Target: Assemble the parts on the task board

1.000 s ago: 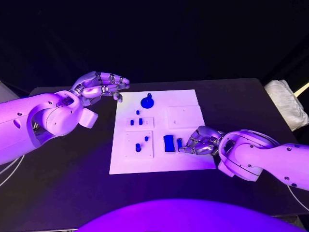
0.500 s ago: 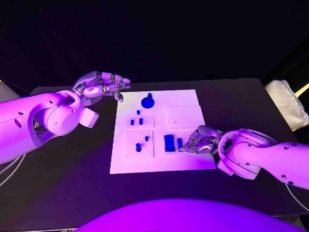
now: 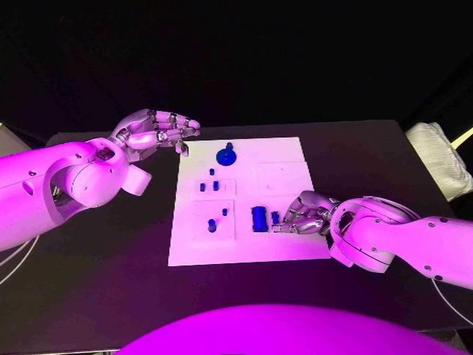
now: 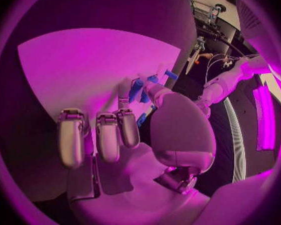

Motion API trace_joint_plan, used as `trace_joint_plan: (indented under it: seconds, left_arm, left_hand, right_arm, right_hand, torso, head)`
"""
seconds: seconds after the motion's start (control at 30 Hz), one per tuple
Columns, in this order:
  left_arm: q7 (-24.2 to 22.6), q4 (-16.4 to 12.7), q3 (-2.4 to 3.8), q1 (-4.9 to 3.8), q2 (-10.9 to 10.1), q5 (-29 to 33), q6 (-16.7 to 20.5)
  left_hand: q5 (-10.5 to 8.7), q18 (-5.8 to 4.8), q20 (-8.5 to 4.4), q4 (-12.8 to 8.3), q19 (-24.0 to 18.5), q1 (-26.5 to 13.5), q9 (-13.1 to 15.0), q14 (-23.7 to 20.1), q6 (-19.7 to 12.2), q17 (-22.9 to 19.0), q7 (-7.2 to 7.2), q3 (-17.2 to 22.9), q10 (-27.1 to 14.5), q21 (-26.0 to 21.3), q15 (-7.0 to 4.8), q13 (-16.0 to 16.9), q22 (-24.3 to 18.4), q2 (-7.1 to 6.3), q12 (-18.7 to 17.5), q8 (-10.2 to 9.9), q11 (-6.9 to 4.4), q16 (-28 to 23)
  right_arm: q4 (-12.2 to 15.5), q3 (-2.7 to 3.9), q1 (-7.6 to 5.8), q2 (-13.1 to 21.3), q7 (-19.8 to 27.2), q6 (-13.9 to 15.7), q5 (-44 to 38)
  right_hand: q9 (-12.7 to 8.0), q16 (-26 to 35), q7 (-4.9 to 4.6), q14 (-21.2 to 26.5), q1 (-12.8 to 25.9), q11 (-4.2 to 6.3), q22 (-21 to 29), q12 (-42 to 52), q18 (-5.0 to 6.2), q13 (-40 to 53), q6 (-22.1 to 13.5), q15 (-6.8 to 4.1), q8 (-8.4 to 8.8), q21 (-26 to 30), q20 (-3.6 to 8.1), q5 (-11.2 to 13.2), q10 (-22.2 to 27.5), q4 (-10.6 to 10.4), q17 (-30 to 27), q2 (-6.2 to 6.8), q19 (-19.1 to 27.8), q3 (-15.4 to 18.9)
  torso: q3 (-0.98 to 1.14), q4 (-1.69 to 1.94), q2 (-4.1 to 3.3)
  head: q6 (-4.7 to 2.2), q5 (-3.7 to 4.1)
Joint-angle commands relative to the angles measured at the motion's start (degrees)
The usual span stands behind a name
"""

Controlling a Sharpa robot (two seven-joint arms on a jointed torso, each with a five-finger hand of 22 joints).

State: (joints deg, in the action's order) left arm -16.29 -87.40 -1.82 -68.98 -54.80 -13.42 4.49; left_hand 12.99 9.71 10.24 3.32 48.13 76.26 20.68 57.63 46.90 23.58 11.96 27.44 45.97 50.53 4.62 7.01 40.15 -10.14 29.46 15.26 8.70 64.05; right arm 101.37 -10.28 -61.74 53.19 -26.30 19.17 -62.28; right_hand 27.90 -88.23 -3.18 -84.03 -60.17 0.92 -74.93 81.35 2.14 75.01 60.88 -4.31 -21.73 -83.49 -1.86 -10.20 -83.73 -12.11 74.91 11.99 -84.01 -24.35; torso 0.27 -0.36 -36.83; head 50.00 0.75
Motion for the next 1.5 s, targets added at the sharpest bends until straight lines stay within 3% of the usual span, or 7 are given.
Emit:
trace_joint_plan:
  seconds: [0.03,0.57,1.03,1.17,1.37,1.43,1.5]
  left_arm:
    - [-0.17,-0.14,0.04,-0.02,0.01,-0.07,-1.00]
    - [-0.19,-0.06,0.04,-0.02,0.01,-0.10,-1.02]
    - [-4.23,1.34,0.00,0.46,0.81,1.83,0.05]
    - [-6.71,2.66,-0.02,1.03,1.85,4.29,1.77]
    - [-9.71,5.48,-0.03,1.69,4.01,8.59,5.13]
    - [-10.50,6.68,-0.03,1.94,4.82,9.96,6.60]
    - [-11.03,8.34,-0.03,2.15,5.97,11.50,8.29]
  left_hand:
    - [-0.03,0.78,-0.04,0.33,0.25,0.49,0.08,-0.28,-0.27,-0.09,0.01,-0.04,-0.35,-0.19,-0.06,-0.09,-0.06,0.25,0.36,0.25,0.03,0.21]
    - [-0.03,0.78,-0.04,0.34,0.26,0.52,0.09,-0.29,-0.27,-0.09,0.00,-0.05,-0.38,-0.20,-0.06,-0.09,-0.07,0.24,0.38,0.27,0.03,0.22]
    - [0.00,0.75,0.00,0.38,0.04,0.62,0.17,-0.72,-0.07,-0.17,-0.18,-0.33,-0.15,-0.48,-0.08,-0.05,-0.19,-0.11,0.79,0.54,-0.08,0.10]
    - [0.05,0.70,0.07,0.63,-0.77,0.74,0.22,-1.98,0.03,-0.39,-0.28,-0.47,0.14,-1.27,-0.03,-0.06,-0.52,-0.19,1.23,0.78,-0.14,-0.40]
    - [0.04,0.58,0.83,1.56,-3.80,1.19,0.09,-7.04,-0.51,-3.07,-0.23,-0.36,0.49,-5.61,0.60,-0.41,-2.72,-0.27,1.92,0.95,0.11,-5.25]
    - [0.01,0.49,1.31,1.91,-5.10,1.35,0.07,-9.11,-0.54,-4.64,-0.25,-0.16,0.86,-8.11,0.97,-0.68,-4.14,-0.36,1.95,1.11,0.23,-8.27]
    - [0.03,0.44,1.92,2.30,-6.24,1.48,0.10,-10.78,-0.40,-6.32,-0.28,0.13,1.43,-11.00,1.44,-1.21,-5.87,-0.41,1.56,1.38,0.30,-11.67]
  right_arm:
    - [-0.15,-0.06,0.20,-0.07,0.02,-0.51,-0.60]
    - [-0.33,-0.05,0.31,0.00,0.47,1.28,-2.49]
    - [0.09,0.17,-1.64,1.99,14.01,13.16,10.23]
    - [-3.56,0.24,-3.28,1.40,25.89,13.65,21.55]
    - [-11.56,0.57,-4.96,-1.85,38.28,12.54,35.88]
    - [-14.63,0.87,-5.27,-3.43,41.66,12.11,39.82]
    - [-17.68,1.17,-5.46,-5.08,44.19,11.74,42.80]
  right_hand:
    - [-0.11,0.04,-0.22,-5.32,-0.83,-0.03,-13.34,-0.06,-0.92,10.53,-0.28,-0.23,-0.22,0.20,0.30,-0.13,-3.04,0.43,12.10,-0.16,-4.68,0.06]
    - [-0.69,0.13,-0.19,-5.29,-4.67,0.03,-13.34,-0.32,-0.89,10.46,-0.27,-0.31,-0.30,0.40,0.39,2.66,-2.95,2.74,11.97,-0.27,-4.67,-0.10]
    - [-2.13,2.35,-1.83,-4.51,-4.65,-1.36,-11.33,-3.42,0.46,8.98,-4.00,0.78,1.84,8.47,-0.45,-1.78,-1.44,0.60,8.61,1.46,-3.06,4.87]
    - [-2.47,4.38,-2.47,-3.73,-7.76,-1.93,-9.18,-8.10,1.78,6.67,-5.27,1.24,2.43,16.46,-0.89,-1.47,0.95,1.66,5.82,0.22,-1.31,4.44]
    - [-3.27,15.41,-3.67,1.57,-13.61,-3.06,-0.73,-29.40,5.47,-5.31,-6.83,2.30,3.42,42.13,-1.97,0.04,12.99,4.54,-7.38,-0.39,5.50,2.13]
    - [-3.65,23.44,-4.18,5.90,-14.87,-3.71,6.11,-44.18,7.58,-15.03,-7.54,2.79,3.74,59.44,-2.60,0.65,21.14,5.30,-15.50,-0.19,10.69,0.46]
    - [-4.17,42.33,-5.02,18.44,-15.93,-5.02,13.03,-54.82,7.92,-25.31,-9.19,4.35,4.43,70.34,-4.08,1.26,25.52,5.59,-30.82,0.17,17.73,-3.83]
  torso:
    - [-0.06,0.03,0.03]
    - [-0.01,-0.03,0.11]
    - [-0.20,-0.19,1.27]
    - [-0.46,-0.24,2.24]
    - [-1.02,-0.69,3.80]
    - [-1.07,-0.94,4.09]
    - [-1.08,-1.15,4.38]
  head:
    - [0.00,0.04]
    - [0.00,-0.02]
    - [-0.39,0.15]
    - [-1.00,-0.03]
    - [-2.53,-0.30]
    - [-3.23,-0.37]
    - [-4.42,-0.43]
